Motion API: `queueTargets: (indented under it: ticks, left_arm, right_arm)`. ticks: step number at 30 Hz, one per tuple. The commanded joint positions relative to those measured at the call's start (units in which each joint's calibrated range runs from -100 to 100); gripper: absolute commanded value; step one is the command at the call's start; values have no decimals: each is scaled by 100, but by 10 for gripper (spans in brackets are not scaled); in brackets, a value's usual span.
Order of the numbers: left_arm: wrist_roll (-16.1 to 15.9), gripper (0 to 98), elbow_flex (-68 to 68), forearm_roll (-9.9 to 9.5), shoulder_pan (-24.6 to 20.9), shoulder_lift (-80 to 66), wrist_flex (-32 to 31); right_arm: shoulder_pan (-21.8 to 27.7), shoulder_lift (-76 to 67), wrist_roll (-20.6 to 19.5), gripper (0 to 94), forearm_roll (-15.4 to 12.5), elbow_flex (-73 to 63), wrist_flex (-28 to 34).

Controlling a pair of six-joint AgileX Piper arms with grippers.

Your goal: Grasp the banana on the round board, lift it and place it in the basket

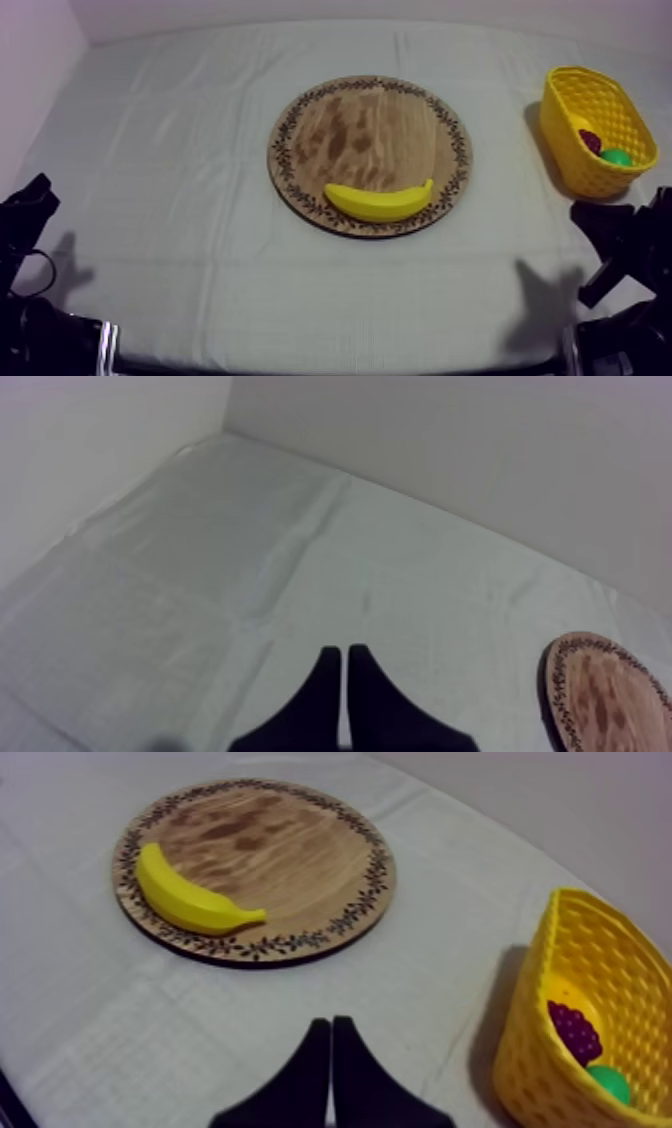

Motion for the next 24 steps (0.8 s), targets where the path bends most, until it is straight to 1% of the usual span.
queueTargets:
  ticks: [1,4,6,9,14,20,24]
  left_arm:
    - [1,1,-2,-1,-2,2,-1]
    - [1,1,-2,-1,-2,2,-1]
    - [1,1,-2,-1,-2,2,-1]
    - [1,1,-2,-1,-2,2,-1]
    - [1,1,-2,-1,-2,2,-1]
    - [1,1,-2,-1,-2,2,-1]
    - [1,1,-2,-1,-2,2,-1]
  right_arm:
    - [-193,112,48,7,87,-95,67]
    - [-414,461,142,5,254,-266,134]
    - [-519,756,131,5,351,-462,211]
    - [-654,1252,144,4,401,-906,377]
    - [-898,2140,264,4,282,-2026,837]
    - [-1158,3379,784,4,171,-3603,1477]
    - [-1280,4336,1079,4,155,-4744,2137]
